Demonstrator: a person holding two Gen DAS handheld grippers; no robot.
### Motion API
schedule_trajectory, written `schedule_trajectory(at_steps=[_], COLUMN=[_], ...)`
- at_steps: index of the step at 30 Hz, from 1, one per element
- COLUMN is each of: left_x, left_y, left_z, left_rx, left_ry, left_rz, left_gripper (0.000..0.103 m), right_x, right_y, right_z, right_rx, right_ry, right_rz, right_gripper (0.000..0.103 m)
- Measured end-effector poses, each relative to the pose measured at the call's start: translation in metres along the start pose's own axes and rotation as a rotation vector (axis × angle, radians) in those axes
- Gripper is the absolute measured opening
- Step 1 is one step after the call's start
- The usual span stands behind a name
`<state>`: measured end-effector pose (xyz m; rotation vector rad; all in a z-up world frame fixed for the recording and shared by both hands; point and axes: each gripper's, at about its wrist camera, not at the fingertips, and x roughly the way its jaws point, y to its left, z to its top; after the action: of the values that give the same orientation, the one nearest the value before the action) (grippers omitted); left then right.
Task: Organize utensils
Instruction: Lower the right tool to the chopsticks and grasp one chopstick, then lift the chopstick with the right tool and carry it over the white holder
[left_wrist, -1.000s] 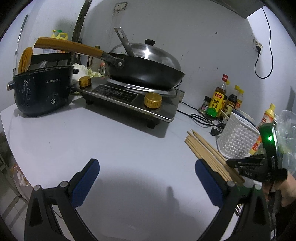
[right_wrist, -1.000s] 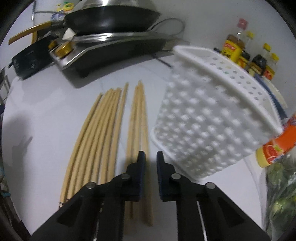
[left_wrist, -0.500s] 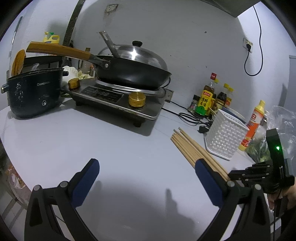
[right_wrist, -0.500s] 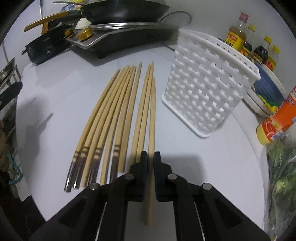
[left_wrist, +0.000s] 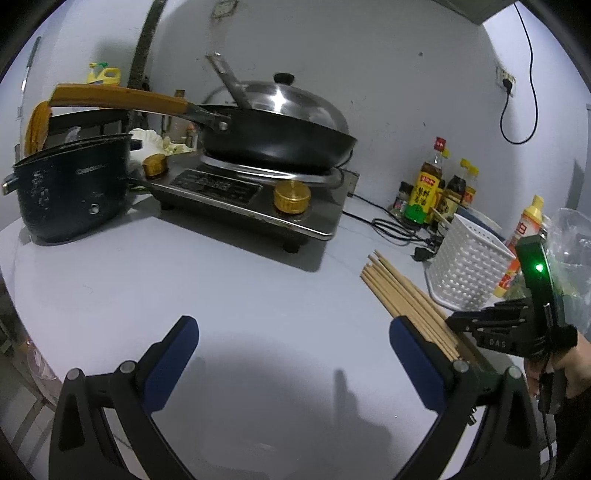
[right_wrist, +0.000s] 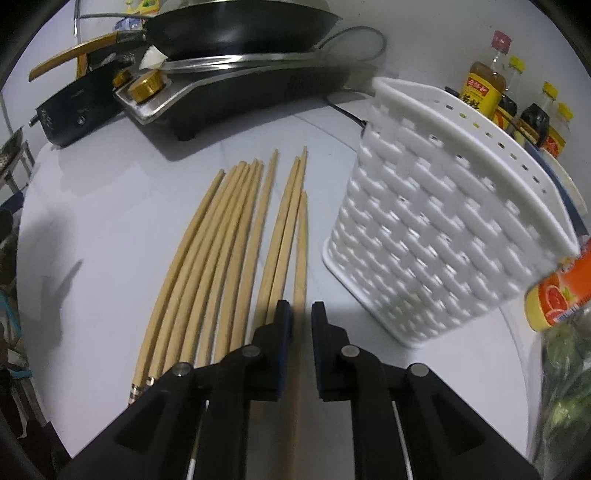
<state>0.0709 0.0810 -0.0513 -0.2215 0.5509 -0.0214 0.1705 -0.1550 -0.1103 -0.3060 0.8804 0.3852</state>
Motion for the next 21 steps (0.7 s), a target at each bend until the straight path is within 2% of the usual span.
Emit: schedule_trajectory(at_steps=[4,13,18,21], left_x=[0.014,0.049,0.077,0.086], left_y=[-0.020,-0.080,-0.116,-0.127], left_z=[0.004,0.002,-0.004,-0.005], left_rx=[0.037,0.164,0.291,0.338], left_ry=[0.068,0.213,0.280,0.295], left_rz=[-0.019,-0.039,0.029,0.074], left_gripper=[0.103,0.103,0.103,0.103], right_x=[0.000,-0.048,-0.076,-0.086], right_y=[-0.003,-0.019,-0.035,-0.041], right_z=[0.001,0.001,-0.010,-0.015], right_rx=[-0.009,0.016,0.046,0.064], right_ry=[-0.011,-0.177,-0.274,-0.317], right_rz=[0.064,0.170,0.238,0.262], right_gripper=[0.006,0.006,0.006,0.006])
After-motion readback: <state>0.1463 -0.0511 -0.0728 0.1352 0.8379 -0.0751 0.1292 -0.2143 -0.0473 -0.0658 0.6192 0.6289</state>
